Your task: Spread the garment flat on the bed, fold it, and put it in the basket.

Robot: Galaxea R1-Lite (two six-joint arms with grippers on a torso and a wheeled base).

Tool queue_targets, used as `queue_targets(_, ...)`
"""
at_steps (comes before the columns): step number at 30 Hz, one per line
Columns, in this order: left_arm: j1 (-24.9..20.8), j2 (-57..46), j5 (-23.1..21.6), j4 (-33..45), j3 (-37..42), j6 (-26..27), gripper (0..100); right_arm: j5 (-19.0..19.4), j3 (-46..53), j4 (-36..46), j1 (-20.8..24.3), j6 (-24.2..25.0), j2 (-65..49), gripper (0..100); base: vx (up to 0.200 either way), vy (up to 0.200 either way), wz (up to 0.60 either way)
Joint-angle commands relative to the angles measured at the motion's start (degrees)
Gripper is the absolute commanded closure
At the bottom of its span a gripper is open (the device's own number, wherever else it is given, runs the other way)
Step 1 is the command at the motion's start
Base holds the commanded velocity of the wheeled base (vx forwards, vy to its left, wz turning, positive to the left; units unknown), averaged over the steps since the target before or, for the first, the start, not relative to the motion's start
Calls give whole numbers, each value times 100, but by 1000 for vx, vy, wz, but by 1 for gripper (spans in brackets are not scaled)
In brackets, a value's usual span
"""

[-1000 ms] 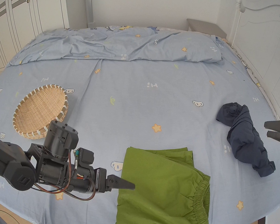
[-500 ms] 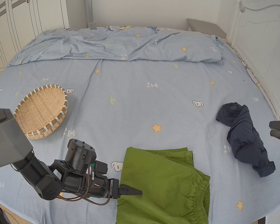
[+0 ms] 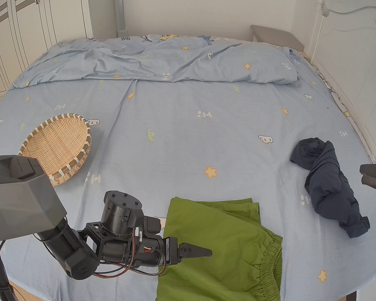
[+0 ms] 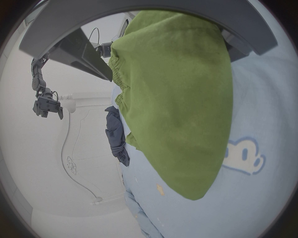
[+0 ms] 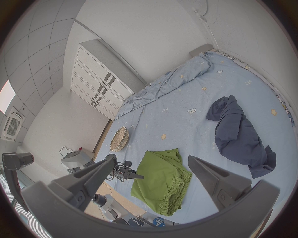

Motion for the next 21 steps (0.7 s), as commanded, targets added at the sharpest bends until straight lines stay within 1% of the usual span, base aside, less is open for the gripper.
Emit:
queue_targets(1,-34,60,-12,-38,77,-51,100,1,2,2,8,-1,33,0,0,0,0)
queue_targets(5,19,25,-21,-2,68,-200,100,1,2,-7,34,-1,33,0,0,0,0)
queue_targets(8,203,-151,-82,208,33,-306,100,1,11,-7,25,-1,77,0,0,0,0)
queue_targets(9,203,-151,-82,208,33,-306,100,1,11,-7,25,-1,77,0,0,0,0)
queue_targets(11,520,-643,-249,832,-134,-314,100,19,2,-16,25,-1,138,0,0,0,0)
queue_targets(12,687,-836,-372,1281,-362,-306,100,27,2,-16,16,-1,138,0,0,0,0)
queue_targets(13,863,-994,-399,1791,-644,-306,100,27,2,-25,16,-1,138,0,0,0,0)
queue_targets(14,968,-1082,-399,2133,-846,-306,100,36,2,-25,8,-1,147,0,0,0,0)
queue_targets(15,1197,-1240,-399,3039,-1417,-306,100,36,2,-34,-1,-1,147,0,0,0,0)
queue_targets(16,1337,-1320,-399,3742,-1821,-270,100,36,2,-34,-1,-1,147,0,0,0,0)
queue_targets(17,1381,-1337,-399,3970,-1953,-253,100,36,2,-34,-1,-1,147,0,0,0,0)
queue_targets(18,1592,-1407,-390,5148,-2630,-103,100,36,2,-42,8,-1,147,0,0,0,0)
queue_targets(19,1627,-1407,-390,5332,-2736,-51,100,45,11,-42,8,-1,156,0,0,0,0)
queue_targets(20,1838,-1416,-399,6194,-3157,415,100,45,2,-42,-1,-1,191,0,0,0,0)
queue_targets(21,2014,-1416,-425,6616,-3360,811,100,45,2,-42,8,-1,218,0,0,0,0)
